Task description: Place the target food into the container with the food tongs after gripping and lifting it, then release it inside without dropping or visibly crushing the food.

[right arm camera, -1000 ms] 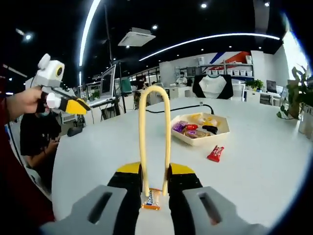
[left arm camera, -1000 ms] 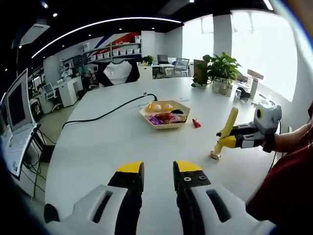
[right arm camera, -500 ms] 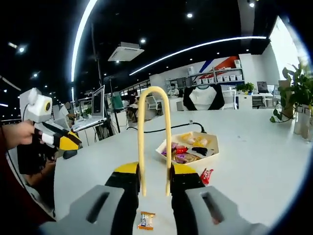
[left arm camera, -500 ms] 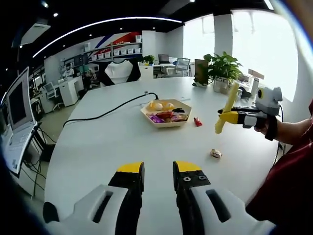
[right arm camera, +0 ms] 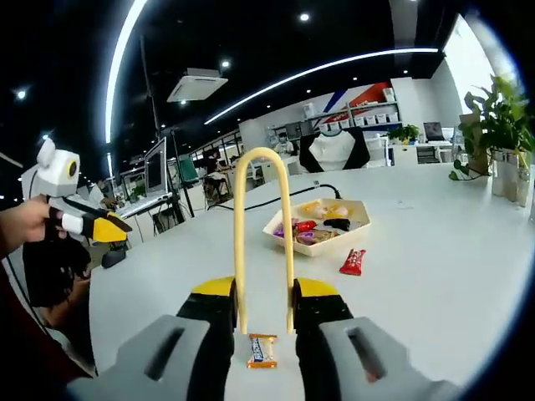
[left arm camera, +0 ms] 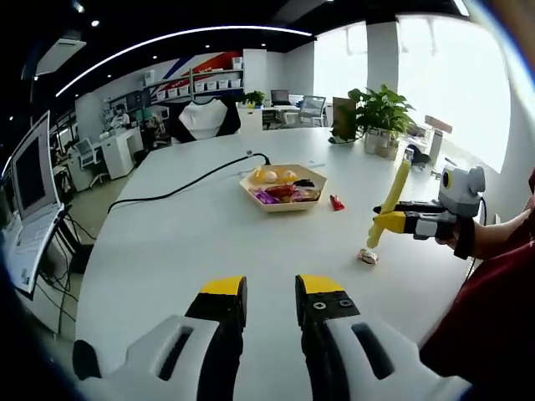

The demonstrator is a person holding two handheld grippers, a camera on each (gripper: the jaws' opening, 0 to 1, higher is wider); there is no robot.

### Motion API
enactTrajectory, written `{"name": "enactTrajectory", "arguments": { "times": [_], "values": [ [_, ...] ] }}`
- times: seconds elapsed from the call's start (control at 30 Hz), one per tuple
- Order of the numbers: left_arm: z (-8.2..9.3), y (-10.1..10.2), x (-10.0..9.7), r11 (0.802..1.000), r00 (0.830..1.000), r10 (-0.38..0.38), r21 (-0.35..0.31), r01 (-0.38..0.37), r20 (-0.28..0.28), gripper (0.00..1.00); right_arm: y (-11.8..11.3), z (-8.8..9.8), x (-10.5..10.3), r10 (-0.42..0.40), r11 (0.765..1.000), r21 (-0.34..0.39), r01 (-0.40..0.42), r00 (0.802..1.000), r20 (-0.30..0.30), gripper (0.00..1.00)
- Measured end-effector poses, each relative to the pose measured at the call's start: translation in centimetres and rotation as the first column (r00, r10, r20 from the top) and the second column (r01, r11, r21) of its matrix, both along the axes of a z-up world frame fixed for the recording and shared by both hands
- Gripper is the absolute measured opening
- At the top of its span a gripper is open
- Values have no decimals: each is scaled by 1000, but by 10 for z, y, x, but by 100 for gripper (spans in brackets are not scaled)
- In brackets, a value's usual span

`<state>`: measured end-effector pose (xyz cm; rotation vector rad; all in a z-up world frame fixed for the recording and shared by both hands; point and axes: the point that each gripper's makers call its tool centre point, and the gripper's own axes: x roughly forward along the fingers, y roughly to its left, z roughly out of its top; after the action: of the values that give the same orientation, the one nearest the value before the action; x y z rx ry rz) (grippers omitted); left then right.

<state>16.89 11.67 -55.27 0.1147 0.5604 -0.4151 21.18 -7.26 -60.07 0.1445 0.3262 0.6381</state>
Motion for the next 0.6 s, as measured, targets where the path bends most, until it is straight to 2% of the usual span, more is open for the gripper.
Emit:
{"name": "enactTrajectory", "arguments": {
  "times": [0.07,0.23,0.4,0.47,0.5,0.53,0.57,0.6],
  "values": [
    [1,-1,1,1000,1000,-1,-2,1,6,25,0,-5,-2,7,1000,-30,-6,1000,9,23],
    [2,-1,1,1000,1000,-4,9,4,10,25,3,-10,-5,19,999,-36,-19,1000,2,23],
    [0,-1,0,1000,1000,-5,12,5,4,25,2,-34,-14,55,987,-153,-58,998,-22,21],
    [0,-1,0,1000,1000,-5,13,5,3,25,5,-24,-18,91,975,-208,-76,994,64,19],
    [0,-1,0,1000,1000,-6,13,6,3,25,5,-25,-19,122,959,-268,-94,988,90,17],
    [0,-1,1,1000,1000,-7,16,7,1,25,8,-27,-19,147,947,-300,-111,984,100,17],
    [-1,-1,1,1000,1000,-8,17,8,-2,25,9,-27,-19,131,955,-278,-104,988,81,16],
    [-2,-1,1,1000,1000,-9,19,9,-5,24,9,-27,-19,139,951,-286,-114,988,68,14]
  ]
}}
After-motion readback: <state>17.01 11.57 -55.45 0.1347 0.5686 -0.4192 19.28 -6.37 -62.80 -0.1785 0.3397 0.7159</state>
